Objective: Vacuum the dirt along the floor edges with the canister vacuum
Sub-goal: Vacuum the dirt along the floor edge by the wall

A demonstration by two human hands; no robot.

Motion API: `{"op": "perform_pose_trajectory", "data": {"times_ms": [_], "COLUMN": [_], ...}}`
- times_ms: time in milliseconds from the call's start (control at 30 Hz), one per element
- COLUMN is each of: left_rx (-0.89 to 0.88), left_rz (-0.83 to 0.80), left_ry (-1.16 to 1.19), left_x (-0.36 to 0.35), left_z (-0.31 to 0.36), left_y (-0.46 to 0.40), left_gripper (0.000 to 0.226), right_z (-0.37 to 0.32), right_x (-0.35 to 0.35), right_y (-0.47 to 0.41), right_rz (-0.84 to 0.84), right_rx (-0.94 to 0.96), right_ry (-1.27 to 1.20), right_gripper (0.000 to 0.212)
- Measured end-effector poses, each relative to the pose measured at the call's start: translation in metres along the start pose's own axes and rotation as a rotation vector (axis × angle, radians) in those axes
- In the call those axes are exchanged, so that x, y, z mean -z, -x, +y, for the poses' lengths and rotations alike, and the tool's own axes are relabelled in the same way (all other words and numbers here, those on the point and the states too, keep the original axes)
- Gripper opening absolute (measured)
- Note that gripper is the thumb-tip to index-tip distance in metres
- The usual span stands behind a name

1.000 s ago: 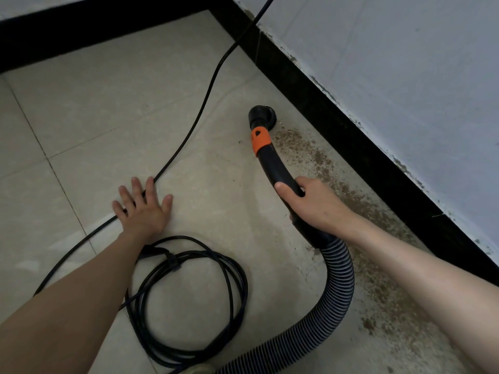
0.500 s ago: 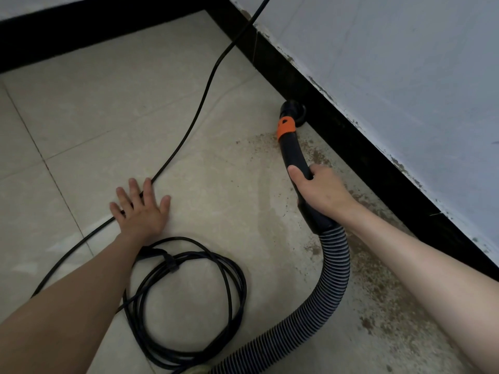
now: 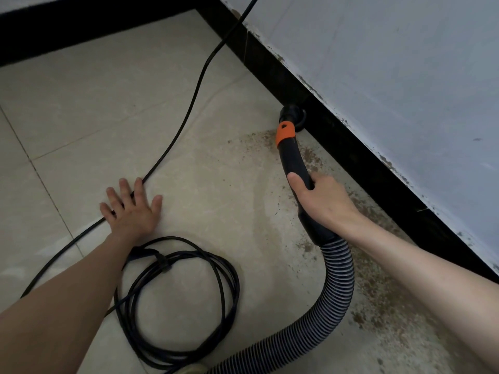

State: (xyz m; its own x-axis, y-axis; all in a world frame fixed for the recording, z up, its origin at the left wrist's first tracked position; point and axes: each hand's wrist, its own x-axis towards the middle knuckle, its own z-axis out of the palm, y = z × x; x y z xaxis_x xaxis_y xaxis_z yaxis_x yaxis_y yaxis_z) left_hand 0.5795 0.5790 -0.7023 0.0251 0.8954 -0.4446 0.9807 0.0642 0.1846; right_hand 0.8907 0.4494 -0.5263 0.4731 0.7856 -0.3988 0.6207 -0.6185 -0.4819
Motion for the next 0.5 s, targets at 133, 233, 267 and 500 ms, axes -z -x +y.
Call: {"op": "perform_pose_trajectory", "data": {"times_ms": [133,233,267,500], "left_rx": [-0.001,0.002,0.004,0.010], "left_rz": [-0.006,0.002,0.006,0.010], "left_ry": [-0.012,-0.003,-0.002,-0.012], "left_x": [-0.001,0.000,0.000,0.002], "left_z": [-0.001,0.000,0.000,0.003], "left_y": [0.000,0.001,0.001,0.004], "left_gripper": [0.072,0.071,0.071,0.070], "right_z": [-0.020,-0.036,-0.040,-0.040], "right_x": [-0.002,-0.011,-0.014,-0.024], "right_y": [0.009,0.019,0.022,0.038], "right_rz": [0.005,-0.106,-0.144,-0.294], "right_rx": [0.130,0.212,0.230,0.275], "right_ry": [0.061,0.102,0.117,0.182], "right_gripper": [0.035,0.036,0.039,0.043]}}
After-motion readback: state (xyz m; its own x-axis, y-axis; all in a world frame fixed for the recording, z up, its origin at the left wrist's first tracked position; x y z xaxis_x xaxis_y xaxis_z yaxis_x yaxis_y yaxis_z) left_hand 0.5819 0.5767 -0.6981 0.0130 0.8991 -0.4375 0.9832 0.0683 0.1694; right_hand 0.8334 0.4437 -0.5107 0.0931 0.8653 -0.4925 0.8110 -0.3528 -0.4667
